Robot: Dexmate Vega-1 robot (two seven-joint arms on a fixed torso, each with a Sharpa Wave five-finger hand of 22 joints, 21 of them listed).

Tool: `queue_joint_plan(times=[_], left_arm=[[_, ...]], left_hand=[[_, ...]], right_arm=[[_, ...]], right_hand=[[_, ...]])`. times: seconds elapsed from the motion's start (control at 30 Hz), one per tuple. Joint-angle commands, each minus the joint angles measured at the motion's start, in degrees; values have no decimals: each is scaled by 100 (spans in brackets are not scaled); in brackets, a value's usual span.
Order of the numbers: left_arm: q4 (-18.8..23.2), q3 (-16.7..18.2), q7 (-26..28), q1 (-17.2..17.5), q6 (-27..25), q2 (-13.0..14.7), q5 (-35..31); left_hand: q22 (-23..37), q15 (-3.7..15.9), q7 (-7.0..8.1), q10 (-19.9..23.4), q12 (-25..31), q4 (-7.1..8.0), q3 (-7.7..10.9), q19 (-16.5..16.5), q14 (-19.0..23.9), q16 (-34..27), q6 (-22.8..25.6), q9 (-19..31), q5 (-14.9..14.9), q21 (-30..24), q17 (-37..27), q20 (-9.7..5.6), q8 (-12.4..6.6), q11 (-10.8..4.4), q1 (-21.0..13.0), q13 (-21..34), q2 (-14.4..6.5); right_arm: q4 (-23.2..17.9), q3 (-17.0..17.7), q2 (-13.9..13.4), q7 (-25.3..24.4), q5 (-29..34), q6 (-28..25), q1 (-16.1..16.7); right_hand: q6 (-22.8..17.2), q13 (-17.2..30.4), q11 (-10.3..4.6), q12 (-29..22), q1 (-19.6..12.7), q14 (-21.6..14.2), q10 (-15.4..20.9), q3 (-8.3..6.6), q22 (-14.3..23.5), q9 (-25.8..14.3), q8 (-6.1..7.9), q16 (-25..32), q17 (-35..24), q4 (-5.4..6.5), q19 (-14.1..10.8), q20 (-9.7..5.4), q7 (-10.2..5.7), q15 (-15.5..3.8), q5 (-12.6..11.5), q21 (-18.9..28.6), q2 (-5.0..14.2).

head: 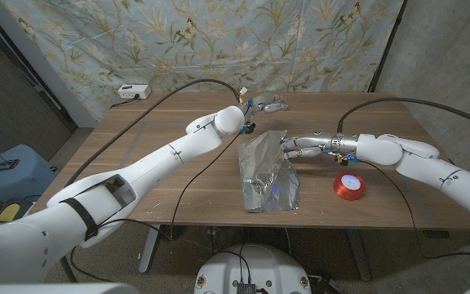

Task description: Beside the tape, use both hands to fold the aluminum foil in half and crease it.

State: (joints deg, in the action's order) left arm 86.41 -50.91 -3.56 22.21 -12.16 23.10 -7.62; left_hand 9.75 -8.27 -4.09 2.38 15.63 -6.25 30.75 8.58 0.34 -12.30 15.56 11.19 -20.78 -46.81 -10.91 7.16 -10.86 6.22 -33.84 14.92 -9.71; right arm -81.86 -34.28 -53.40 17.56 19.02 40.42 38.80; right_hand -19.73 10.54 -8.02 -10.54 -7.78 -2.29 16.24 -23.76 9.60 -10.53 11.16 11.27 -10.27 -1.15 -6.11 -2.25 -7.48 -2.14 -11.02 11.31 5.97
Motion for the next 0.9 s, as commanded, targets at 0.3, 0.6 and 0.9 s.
queue_joint_plan(times=[0.3,0.6,0.9], left_arm=[[275,79,-31,188,66,119,-12],[634,253,-169,387,139,426,117],[1023,454,-237,598,66,755,181]], left_hand=[[14,10,18,75,25,-38,69,-66,82,-39,89,-6,22,20,-4,10,-45,8,1,-7,24],[16,50,29,157,27,-74,101,-144,147,-46,170,-6,33,52,1,-28,-64,-35,8,-45,37],[18,76,48,188,13,-101,120,-185,178,-39,232,-6,45,96,4,-75,-72,-76,24,-79,58]], right_arm=[[-247,299,-471,-123,63,-255,220],[-337,363,-524,-158,79,-375,254],[-381,354,-509,-156,114,-504,238]], right_hand=[[17,15,58,-21,-61,-59,-6,-12,10,-18,-15,51,-34,-56,-76,-171,5,-332,20,22,3],[16,16,29,-21,-60,-66,-7,-13,11,-19,-13,49,-34,-67,-92,-167,1,-337,20,19,5],[16,17,42,-23,-53,-66,-6,-13,11,-20,-11,46,-36,-72,-99,-163,3,-340,21,14,7]])
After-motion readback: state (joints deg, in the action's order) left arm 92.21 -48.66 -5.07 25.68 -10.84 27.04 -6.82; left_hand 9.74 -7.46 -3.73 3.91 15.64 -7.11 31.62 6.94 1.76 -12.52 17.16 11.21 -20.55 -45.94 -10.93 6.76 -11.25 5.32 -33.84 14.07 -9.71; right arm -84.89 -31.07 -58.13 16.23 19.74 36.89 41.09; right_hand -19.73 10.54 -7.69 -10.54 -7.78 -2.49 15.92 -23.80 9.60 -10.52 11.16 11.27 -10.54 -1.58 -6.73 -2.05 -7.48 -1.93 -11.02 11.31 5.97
